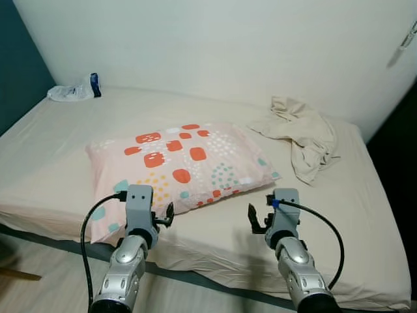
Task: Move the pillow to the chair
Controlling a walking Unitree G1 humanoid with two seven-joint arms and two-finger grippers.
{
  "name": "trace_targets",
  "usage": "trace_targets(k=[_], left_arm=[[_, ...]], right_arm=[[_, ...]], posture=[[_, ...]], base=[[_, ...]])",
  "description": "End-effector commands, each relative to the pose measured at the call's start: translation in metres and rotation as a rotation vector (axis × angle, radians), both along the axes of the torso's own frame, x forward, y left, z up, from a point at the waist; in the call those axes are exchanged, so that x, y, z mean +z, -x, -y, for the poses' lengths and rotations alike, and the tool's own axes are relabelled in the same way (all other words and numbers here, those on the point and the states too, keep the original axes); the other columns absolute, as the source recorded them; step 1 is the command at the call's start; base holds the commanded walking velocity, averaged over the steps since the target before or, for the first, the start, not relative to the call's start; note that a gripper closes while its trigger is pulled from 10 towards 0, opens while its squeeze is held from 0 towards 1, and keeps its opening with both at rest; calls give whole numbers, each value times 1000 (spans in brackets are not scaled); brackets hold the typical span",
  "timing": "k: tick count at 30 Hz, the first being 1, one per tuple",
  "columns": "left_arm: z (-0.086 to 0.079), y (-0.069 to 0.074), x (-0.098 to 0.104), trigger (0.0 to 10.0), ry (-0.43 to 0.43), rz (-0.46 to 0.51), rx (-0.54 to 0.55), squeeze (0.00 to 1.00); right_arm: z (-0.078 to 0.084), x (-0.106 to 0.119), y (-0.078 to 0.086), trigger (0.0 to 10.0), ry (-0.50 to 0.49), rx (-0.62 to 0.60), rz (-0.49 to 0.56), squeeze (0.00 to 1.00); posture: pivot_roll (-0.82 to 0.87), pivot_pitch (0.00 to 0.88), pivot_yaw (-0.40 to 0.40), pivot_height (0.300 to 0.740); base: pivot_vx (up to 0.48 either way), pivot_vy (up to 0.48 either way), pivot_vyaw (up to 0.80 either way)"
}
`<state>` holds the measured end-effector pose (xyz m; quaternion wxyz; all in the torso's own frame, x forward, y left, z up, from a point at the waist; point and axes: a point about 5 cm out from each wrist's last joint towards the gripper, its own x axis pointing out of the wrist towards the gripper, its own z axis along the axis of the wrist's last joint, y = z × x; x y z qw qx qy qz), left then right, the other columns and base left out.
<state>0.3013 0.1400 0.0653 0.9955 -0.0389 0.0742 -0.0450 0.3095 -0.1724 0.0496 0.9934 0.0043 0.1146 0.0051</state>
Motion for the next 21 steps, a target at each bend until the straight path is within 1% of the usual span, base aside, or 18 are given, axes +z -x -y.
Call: trace_targets(k=[1, 5, 7, 13, 21], left_arm=[[-4, 0, 1, 10000, -1, 13, 12, 0], [-3, -1, 4, 10000, 6, 32, 6, 0], [-2, -3, 9, 10000, 9, 52, 3, 0], [-4, -7, 16, 10000, 21, 80, 15, 0], [-5, -8, 18, 10000, 25, 88, 23, 0]], right_arm=[[0, -1, 0, 10000, -2, 11, 4, 0], [1, 2, -2, 10000, -4, 17, 21, 0], [3, 8, -4, 10000, -4, 18, 41, 0], [3, 14, -8, 10000, -2, 30, 63, 0], [0, 16, -9, 10000, -3, 68, 77, 0]], posture=[[-63, 129, 32, 740], [-69, 129, 34, 740], [-73, 126, 33, 740], [-77, 127, 29, 740], [-76, 128, 25, 740]], base=[[0, 0, 0], [0, 0, 0], [0, 0, 0], [309, 0, 0], [337, 0, 0]])
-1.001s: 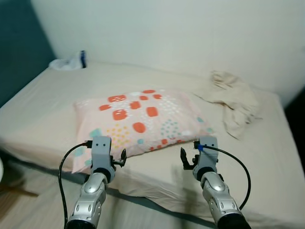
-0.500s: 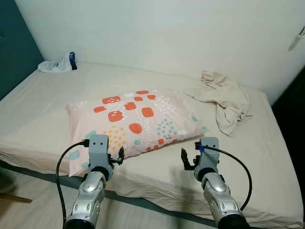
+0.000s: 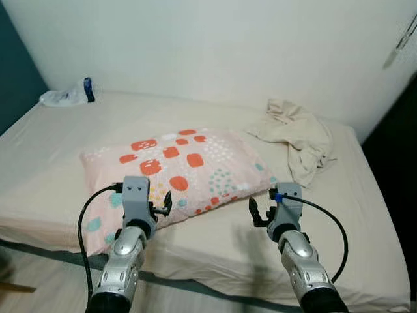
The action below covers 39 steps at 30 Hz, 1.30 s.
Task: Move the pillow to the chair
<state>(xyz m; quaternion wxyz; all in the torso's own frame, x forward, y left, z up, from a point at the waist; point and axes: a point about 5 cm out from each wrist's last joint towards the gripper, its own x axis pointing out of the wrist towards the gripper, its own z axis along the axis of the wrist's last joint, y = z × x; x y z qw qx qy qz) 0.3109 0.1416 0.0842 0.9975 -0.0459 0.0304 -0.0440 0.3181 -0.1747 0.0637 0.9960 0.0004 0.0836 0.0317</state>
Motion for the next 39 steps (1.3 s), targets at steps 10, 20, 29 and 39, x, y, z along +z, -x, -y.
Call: trace_targets(k=[10, 20, 29, 39], left_arm=[[-3, 0, 2, 10000, 40, 15, 21, 0], [-3, -1, 1, 10000, 34, 14, 24, 0], [-6, -4, 6, 10000, 24, 31, 37, 0], [-12, -13, 8, 10000, 0, 1, 92, 0]], right_arm=[[-7, 3, 1, 10000, -15, 60, 35, 0], [-6, 2, 2, 10000, -24, 60, 27, 0], [11, 5, -3, 10000, -56, -29, 20, 0], [19, 5, -3, 10000, -85, -86, 11, 0]], posture=[[-78, 116, 28, 740], [-81, 119, 29, 740], [-79, 124, 33, 740], [-77, 137, 41, 740]], base=[[206, 0, 0], [0, 0, 0], [0, 0, 0], [0, 0, 0]])
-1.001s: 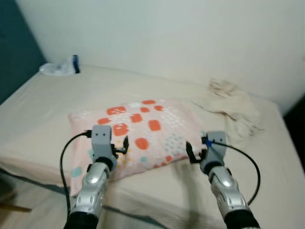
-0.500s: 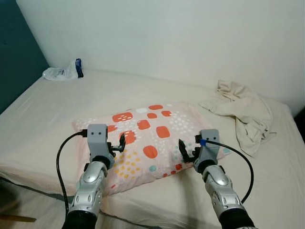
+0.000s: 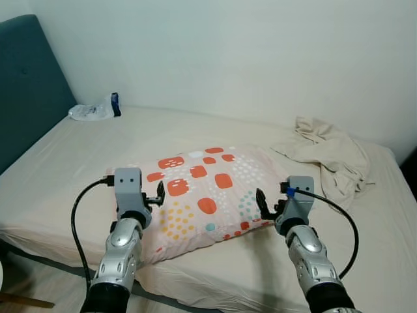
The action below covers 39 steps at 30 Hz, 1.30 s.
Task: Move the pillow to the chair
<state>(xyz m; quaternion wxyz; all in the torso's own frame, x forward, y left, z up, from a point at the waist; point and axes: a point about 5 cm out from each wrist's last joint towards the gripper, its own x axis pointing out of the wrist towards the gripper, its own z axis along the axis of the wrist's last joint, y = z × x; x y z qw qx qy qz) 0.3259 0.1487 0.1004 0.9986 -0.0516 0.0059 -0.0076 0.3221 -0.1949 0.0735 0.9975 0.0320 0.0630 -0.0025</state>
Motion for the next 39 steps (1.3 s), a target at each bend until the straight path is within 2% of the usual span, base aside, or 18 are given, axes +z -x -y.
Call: trace_targets(k=[1, 7, 13, 17, 26, 28, 36, 39], left_arm=[[-5, 1, -10, 10000, -22, -57, 30, 0], [-10, -3, -9, 10000, -34, -71, 75, 0], [-21, -8, -9, 10000, -26, -96, 150, 0], [-26, -9, -9, 10000, -34, -104, 167, 0], [-23, -9, -10, 10000, -33, -110, 159, 0], [-18, -10, -14, 10000, -24, -130, 134, 0], [-13, -9, -17, 10000, -14, -144, 104, 0], [-11, -9, -18, 10000, -11, -147, 95, 0]], right_arm=[[0, -6, 1, 10000, -31, -17, -35, 0], [-1, -5, 0, 10000, -37, -12, -34, 0], [-1, -7, 1, 10000, -52, -12, -53, 0], [-3, -8, 1, 10000, -55, 0, -69, 0], [-5, -7, 0, 10000, -56, 13, -68, 0], [-5, -5, 0, 10000, -56, 17, -50, 0], [-5, -7, 1, 10000, -53, 20, -61, 0], [-7, -8, 2, 10000, -60, 25, -67, 0]], posture=[[-78, 136, 44, 740], [-80, 143, 48, 740], [-80, 146, 50, 740], [-81, 147, 53, 721], [-81, 137, 52, 686], [-83, 137, 53, 676], [-82, 143, 56, 676], [-82, 147, 57, 661]], base=[[0, 0, 0], [0, 0, 0], [0, 0, 0], [0, 0, 0], [0, 0, 0], [0, 0, 0], [0, 0, 0], [0, 0, 0]])
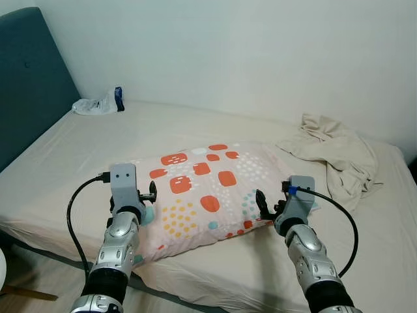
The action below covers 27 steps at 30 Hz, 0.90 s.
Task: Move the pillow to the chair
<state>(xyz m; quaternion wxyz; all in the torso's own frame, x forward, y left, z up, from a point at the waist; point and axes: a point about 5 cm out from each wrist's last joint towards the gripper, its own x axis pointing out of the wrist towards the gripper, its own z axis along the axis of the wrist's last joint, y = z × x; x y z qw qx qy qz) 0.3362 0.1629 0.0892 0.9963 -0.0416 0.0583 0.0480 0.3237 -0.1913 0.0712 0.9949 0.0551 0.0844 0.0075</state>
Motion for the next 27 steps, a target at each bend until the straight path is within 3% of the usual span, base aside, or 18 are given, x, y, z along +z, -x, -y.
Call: trace_targets(k=[1, 7, 20, 27], left_arm=[[3, 2, -7, 10000, 14, -36, -13, 0], [7, 2, -8, 10000, 29, -40, -39, 0], [8, 0, -3, 10000, 50, -16, -55, 0], [8, -7, 6, 10000, 91, 14, -52, 0]], right_arm=[[-3, -6, 4, 10000, -12, 6, -24, 0], [-3, -5, 4, 10000, -12, 3, -9, 0], [-5, -4, 4, 10000, -23, 11, 0, 0], [-10, -1, 3, 10000, -37, 29, 21, 0]], posture=[[-82, 148, 58, 656], [-80, 150, 59, 631], [-77, 152, 57, 631], [-72, 150, 62, 601]], base=[[0, 0, 0], [0, 0, 0], [0, 0, 0], [0, 0, 0]])
